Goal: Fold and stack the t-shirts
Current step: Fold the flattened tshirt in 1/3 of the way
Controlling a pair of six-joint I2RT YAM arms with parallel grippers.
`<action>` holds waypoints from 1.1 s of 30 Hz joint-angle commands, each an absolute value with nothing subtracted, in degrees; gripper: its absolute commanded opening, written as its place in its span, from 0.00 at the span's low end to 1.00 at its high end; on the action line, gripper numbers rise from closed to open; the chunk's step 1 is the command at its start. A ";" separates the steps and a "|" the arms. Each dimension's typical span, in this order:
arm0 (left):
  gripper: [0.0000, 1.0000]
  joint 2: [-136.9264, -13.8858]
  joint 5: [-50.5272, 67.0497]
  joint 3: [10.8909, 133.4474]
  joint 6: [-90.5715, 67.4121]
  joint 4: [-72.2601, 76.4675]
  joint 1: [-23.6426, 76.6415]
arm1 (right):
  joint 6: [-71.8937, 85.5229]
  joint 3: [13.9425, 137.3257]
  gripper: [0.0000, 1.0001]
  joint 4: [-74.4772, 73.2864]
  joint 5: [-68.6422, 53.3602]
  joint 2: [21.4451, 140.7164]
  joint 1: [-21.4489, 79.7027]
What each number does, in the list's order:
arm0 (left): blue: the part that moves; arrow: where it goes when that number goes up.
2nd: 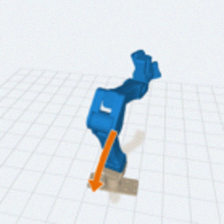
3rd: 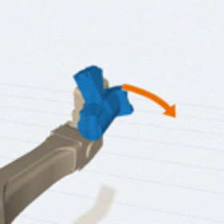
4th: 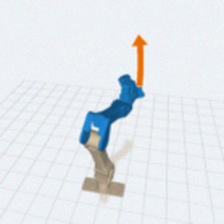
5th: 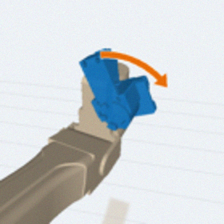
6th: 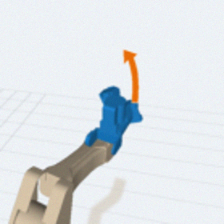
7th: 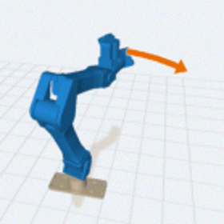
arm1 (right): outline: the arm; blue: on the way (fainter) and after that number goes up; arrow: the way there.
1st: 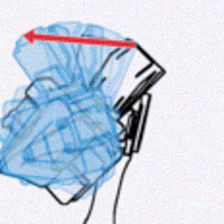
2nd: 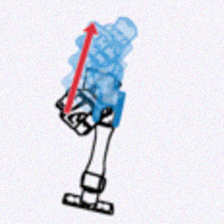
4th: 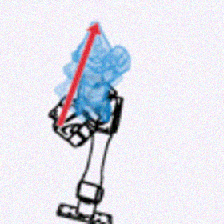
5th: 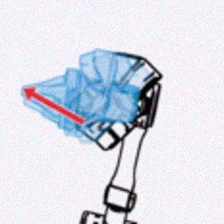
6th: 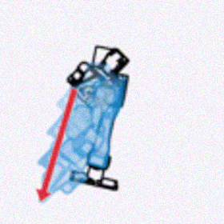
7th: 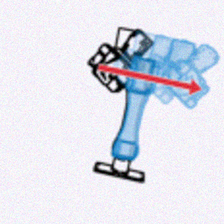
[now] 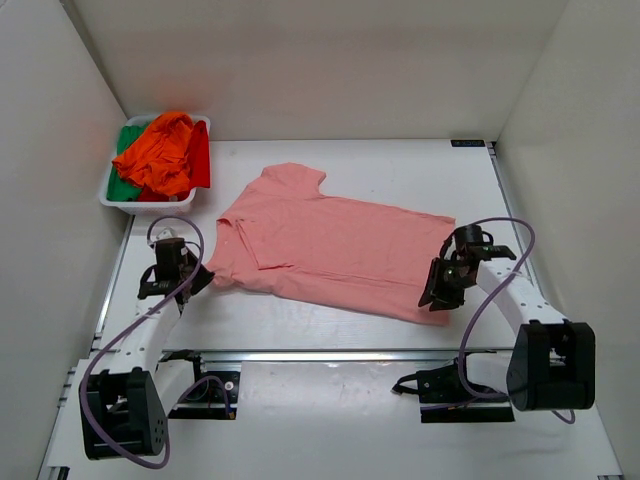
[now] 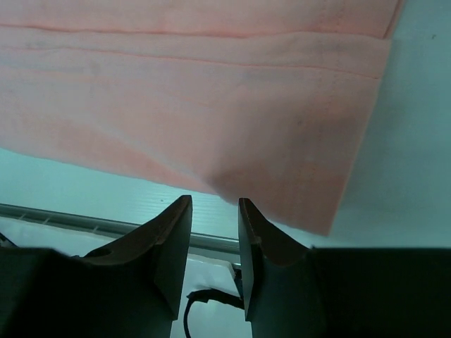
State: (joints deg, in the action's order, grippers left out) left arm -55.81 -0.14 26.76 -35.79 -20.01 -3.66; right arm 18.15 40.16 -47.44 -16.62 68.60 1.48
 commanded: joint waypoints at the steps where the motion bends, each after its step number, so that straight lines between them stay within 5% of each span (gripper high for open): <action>1: 0.00 -54.93 -0.79 28.66 -34.10 -21.35 -3.70 | 16.70 42.53 0.30 -46.32 -14.24 71.36 1.58; 33: 0.00 -52.29 2.99 27.42 -27.08 -26.18 -0.79 | 0.88 60.74 0.30 -37.00 2.90 101.08 -8.70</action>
